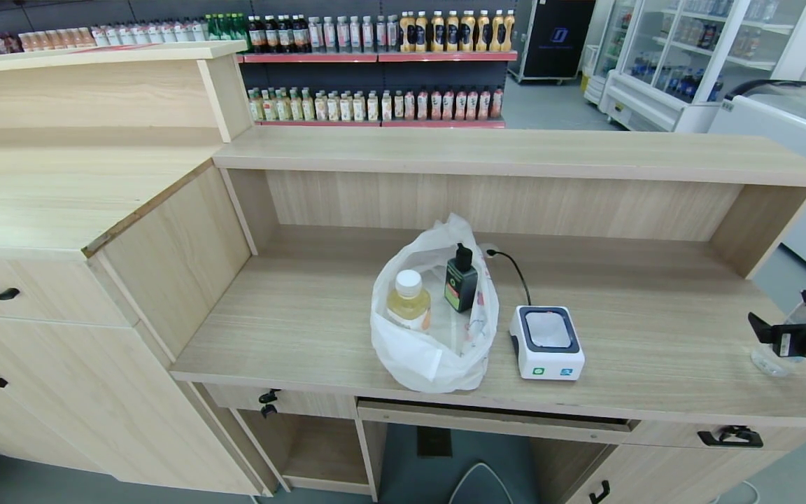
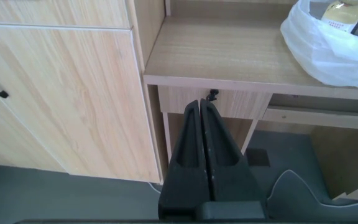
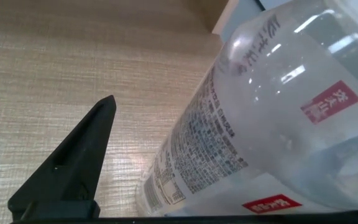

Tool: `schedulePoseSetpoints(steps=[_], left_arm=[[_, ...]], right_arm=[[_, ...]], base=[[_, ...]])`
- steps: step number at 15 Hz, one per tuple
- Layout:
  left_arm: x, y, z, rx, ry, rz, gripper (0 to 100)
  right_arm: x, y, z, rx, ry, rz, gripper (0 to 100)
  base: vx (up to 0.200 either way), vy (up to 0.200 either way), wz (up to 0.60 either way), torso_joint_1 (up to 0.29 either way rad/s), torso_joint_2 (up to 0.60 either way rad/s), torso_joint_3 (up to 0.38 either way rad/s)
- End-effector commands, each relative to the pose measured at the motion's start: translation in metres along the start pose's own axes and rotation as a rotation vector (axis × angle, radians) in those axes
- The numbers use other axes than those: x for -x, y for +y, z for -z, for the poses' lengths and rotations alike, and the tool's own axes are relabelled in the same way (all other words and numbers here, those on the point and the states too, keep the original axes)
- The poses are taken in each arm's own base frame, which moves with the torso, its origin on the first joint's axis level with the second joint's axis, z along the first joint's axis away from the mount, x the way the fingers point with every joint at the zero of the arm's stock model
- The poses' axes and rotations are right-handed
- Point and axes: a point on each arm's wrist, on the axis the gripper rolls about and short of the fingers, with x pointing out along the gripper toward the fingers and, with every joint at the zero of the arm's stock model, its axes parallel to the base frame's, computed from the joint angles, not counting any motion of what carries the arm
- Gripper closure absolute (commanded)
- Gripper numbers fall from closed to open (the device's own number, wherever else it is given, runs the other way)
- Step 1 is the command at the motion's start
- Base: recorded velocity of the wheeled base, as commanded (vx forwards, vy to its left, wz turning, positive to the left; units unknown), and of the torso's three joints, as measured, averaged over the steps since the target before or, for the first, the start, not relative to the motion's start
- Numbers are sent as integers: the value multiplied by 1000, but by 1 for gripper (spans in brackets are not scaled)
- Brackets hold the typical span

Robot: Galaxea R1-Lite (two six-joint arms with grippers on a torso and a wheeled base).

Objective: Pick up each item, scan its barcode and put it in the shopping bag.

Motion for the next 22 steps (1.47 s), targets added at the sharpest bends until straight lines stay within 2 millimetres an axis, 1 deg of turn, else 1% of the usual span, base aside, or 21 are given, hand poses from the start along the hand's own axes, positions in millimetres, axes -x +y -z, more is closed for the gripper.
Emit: schedulePoseSetpoints(steps=[1,8,9,15,17,18,19,20,21,22], left_arm=[[0,0,0,-1,0,0,100],[0,0,0,-1,0,0,100],[0,0,0,-1,0,0,100],[0,0,0,1,0,0,100],[0,0,0,-1,0,0,100],[0,0,0,-1,0,0,100],[0,0,0,-1,0,0,100],[0,0,0,-1,0,0,100],[0,0,0,-1,0,0,100],[0,0,0,-1,0,0,100]], right_arm=[[-1,0,0,0,0,0,0],[-2,-1,-1,1,-7,1,0],[-2,-1,-1,-1,-7,1,100],[0,-1,-2,1,-6,10,100],[2,-4,-3,-1,-3,17,100],[6,-8,-6,-8,-8,27,100],[9,-10,-11,-29,-10,31,100],[15,-12,-23,-65,-15,29,100],[22,-13,-40,-109,-22,25,100],[33,-16,-67,-178,-23,13,100]], base=[[0,0,0,0,0,0],[0,0,0,0,0,0],[0,0,0,0,0,0],[0,0,0,0,0,0],[0,0,0,0,0,0],[0,0,0,0,0,0],[0,0,0,0,0,0],[0,0,0,0,0,0],[0,0,0,0,0,0],[0,0,0,0,0,0]])
